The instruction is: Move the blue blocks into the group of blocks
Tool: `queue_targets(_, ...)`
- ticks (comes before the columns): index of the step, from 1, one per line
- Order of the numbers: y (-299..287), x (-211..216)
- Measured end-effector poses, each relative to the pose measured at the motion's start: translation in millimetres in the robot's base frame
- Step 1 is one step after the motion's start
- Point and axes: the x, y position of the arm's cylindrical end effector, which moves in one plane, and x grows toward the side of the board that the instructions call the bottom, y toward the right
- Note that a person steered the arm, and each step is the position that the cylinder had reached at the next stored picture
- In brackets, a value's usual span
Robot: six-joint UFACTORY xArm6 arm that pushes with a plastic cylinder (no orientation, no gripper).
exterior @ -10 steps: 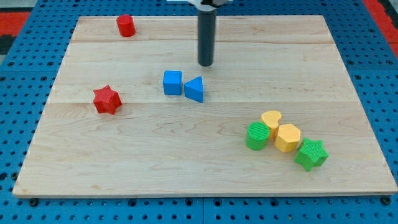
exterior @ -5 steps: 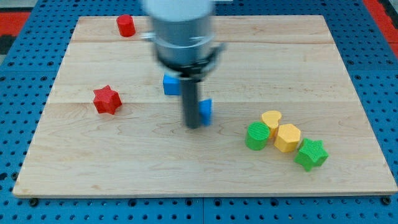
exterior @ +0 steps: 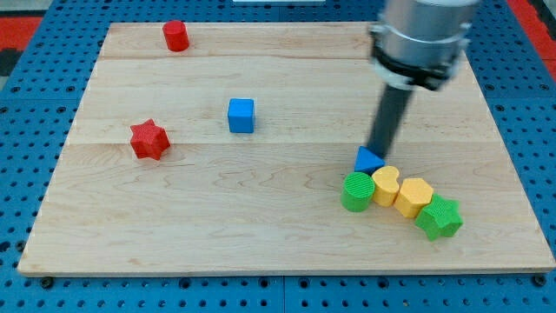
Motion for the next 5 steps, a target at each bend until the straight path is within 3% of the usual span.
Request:
queue_targets(1, -55.2, -60.0)
queue_targets(2, -74.9, -101.1)
queue_targets(3, -162.1, -85.9)
queue_targets(4, -161.8, -38.2)
queue_targets(5, -62.7, -13.3)
